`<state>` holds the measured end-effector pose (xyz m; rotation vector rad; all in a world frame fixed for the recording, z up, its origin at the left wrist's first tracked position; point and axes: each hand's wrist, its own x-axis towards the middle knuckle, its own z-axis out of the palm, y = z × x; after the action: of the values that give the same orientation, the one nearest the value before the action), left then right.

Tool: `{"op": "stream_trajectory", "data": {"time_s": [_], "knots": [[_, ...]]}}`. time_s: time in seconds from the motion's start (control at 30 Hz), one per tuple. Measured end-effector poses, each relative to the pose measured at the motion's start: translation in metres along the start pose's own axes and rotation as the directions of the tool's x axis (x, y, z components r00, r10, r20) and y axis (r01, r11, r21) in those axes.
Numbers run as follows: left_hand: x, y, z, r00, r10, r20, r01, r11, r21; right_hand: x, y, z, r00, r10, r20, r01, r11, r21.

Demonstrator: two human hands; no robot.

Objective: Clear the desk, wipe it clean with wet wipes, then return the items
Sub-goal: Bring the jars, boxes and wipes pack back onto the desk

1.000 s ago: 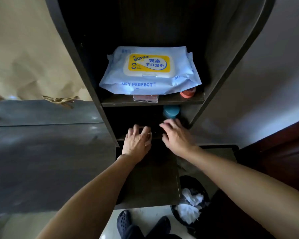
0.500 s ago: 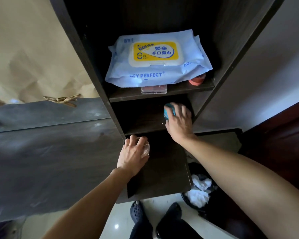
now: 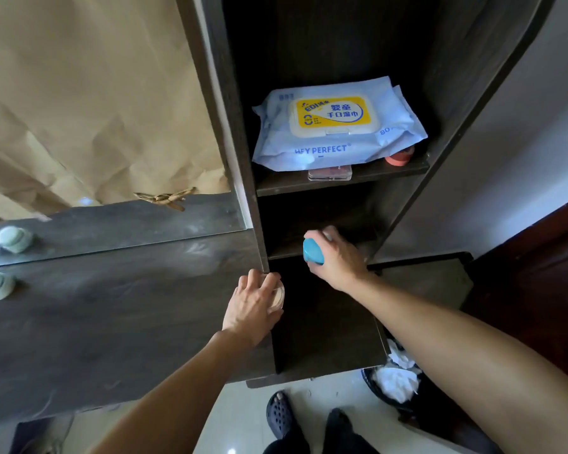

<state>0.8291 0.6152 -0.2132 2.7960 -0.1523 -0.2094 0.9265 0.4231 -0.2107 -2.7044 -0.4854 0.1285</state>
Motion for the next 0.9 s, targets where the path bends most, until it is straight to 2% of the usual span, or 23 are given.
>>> {"op": "stream_trajectory", "data": {"time_s": [0.23,0.47,0.63,0.77,0.9], "knots": [[-0.049,-0.022,-0.014,0.983,-0.151,-0.108,0.155,0.987,0.033,-0.053,-0.030,0.030,0.976,-0.114,0.188,0.109,0.993,0.034],[-0.131,-0.047,-0.023,0.920,-0.359,-0.159,0.362,0.932,-0.009,-0.057,-0.084,0.030,0.955,-0.236,0.179,0.227,0.971,0.070],[-0.184,-0.079,-0.041,0.852,-0.474,-0.224,0.466,0.880,-0.091,-0.052,-0.149,0.042,0.910,-0.356,0.214,0.350,0.934,0.067],[-0.220,-0.125,-0.055,0.809,-0.520,-0.275,0.509,0.853,-0.114,-0.043,-0.212,0.059,0.884,-0.410,0.226,0.410,0.911,0.047],[-0.252,-0.186,-0.072,0.793,-0.551,-0.261,0.544,0.832,-0.106,-0.035,-0.277,0.086,0.868,-0.431,0.246,0.434,0.900,0.043]]}}
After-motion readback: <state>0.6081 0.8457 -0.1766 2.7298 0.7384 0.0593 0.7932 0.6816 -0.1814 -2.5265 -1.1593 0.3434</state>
